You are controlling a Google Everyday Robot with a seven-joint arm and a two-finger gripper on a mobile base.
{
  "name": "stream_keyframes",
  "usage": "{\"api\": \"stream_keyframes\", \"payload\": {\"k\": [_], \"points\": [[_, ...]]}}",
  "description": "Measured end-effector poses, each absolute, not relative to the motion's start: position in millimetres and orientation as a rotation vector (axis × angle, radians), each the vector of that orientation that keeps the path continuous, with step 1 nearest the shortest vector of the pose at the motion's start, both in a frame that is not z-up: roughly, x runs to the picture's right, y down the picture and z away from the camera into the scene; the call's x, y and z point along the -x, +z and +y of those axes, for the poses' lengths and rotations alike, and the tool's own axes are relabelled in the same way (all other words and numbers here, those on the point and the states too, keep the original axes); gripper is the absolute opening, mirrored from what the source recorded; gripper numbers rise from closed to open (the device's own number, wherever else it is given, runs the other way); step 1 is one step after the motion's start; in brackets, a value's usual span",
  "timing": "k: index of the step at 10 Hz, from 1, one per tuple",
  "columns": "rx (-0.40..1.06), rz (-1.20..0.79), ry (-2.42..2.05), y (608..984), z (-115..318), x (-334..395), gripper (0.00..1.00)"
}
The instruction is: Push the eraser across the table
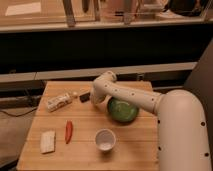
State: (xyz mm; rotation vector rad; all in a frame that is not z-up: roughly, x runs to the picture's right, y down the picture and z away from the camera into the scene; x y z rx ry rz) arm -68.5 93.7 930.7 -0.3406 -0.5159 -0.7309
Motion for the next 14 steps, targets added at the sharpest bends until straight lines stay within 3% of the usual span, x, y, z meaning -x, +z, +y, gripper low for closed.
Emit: {"api": "stream_keyframes", "payload": {"k": [14], "points": [[0.24, -0.454, -0.63, 918.2, 93.5, 65.6, 0.01]]}}
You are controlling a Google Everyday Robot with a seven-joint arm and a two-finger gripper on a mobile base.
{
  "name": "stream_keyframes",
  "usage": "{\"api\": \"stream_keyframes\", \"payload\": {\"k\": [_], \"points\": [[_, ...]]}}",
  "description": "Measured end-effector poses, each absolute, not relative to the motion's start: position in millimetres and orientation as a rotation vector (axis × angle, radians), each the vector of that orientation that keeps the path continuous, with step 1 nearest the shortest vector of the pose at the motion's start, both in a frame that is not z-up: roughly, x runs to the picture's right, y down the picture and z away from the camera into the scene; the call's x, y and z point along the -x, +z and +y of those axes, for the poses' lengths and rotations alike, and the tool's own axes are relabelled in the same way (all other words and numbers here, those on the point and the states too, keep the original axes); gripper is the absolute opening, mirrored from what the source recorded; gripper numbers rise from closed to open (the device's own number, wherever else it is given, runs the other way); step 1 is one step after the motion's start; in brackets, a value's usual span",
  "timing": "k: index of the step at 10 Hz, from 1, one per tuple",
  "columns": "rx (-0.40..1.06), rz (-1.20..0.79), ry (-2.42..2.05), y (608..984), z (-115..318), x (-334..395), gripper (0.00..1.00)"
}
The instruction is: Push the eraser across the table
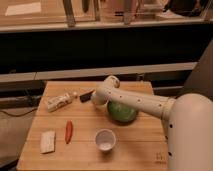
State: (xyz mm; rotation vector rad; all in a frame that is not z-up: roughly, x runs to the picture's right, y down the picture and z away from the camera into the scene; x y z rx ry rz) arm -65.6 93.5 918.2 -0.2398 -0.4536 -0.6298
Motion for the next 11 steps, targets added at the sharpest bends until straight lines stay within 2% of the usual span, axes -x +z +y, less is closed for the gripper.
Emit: {"api": "stream_keyframes", "payload": {"k": [11], "points": [[0.237, -0.494, -0.554, 930.6, 88.7, 51.7, 0.01]]}}
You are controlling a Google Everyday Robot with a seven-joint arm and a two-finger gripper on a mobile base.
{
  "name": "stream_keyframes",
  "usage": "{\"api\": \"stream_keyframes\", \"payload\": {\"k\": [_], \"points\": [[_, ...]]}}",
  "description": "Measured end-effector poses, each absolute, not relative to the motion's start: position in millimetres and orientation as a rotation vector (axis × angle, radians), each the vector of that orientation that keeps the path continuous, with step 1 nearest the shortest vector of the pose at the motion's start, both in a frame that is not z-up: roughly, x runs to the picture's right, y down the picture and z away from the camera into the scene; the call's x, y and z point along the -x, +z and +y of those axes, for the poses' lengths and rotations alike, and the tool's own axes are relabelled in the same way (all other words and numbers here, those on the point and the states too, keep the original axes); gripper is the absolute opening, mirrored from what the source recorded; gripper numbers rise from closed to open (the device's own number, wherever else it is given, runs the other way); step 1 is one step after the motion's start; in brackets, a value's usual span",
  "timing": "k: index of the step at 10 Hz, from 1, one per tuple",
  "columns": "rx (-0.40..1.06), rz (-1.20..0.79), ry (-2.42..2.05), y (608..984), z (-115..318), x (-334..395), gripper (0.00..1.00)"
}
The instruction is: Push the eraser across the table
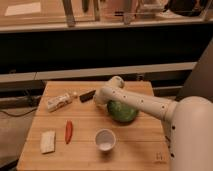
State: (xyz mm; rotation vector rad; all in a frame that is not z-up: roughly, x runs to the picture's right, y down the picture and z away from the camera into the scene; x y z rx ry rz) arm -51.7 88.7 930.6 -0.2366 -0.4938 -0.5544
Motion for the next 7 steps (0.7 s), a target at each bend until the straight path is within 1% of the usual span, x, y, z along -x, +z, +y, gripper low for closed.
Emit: {"api": "stream_keyframes", "payload": {"k": [7], "points": [[0.274, -0.51, -0.584, 947.2, 88.2, 61.6, 0.01]]}}
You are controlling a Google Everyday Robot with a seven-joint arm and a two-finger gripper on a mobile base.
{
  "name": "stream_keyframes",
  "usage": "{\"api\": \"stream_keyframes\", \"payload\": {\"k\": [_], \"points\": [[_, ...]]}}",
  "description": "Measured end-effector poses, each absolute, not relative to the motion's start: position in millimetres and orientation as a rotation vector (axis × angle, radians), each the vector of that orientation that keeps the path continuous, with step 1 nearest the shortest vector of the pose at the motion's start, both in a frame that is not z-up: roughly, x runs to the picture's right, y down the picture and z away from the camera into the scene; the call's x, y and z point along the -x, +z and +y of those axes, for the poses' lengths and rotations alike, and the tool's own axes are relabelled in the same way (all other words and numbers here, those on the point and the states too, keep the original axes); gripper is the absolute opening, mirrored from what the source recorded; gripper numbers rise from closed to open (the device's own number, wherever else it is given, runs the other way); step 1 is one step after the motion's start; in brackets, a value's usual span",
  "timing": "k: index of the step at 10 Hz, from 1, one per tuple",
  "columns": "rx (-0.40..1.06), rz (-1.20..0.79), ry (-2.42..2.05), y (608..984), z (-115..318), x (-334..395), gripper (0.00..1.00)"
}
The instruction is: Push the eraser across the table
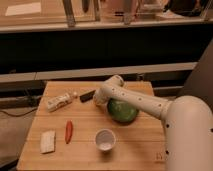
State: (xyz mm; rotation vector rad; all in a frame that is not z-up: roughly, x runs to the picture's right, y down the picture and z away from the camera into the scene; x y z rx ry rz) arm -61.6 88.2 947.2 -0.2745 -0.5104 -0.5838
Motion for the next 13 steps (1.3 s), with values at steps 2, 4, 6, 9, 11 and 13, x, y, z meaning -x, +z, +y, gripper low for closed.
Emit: {"api": "stream_keyframes", "payload": {"k": [2, 4, 6, 9, 11, 13], "points": [[0.276, -0.51, -0.593, 951.2, 87.4, 63.5, 0.01], [0.267, -0.516, -0.599, 954.9, 87.0, 65.7, 0.01], [0.255, -0.52, -0.6, 957.8, 85.5, 66.7, 0.01], [0.237, -0.528, -0.613, 962.7, 78.8, 74.4, 0.01], [0.229, -0.531, -0.622, 967.5, 72.8, 79.7, 0.01], [0.224, -0.533, -0.627, 970.9, 68.6, 82.5, 0.01]]}}
